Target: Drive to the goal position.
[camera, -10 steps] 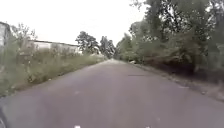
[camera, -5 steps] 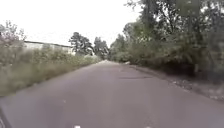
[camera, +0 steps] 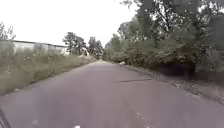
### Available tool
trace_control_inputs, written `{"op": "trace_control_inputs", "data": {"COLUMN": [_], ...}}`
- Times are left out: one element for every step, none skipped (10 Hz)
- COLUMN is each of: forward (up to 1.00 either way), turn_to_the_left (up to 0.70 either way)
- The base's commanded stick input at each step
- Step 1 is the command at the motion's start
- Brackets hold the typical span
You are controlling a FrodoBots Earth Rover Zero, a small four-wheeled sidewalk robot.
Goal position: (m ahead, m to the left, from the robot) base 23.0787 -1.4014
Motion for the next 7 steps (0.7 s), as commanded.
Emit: {"op": "trace_control_inputs", "data": {"forward": [1.00,1.00,1.00,1.00,1.00,1.00,1.00], "turn_to_the_left": [-0.02,-0.02,-0.02,-0.02,-0.02,-0.02,-0.03]}}
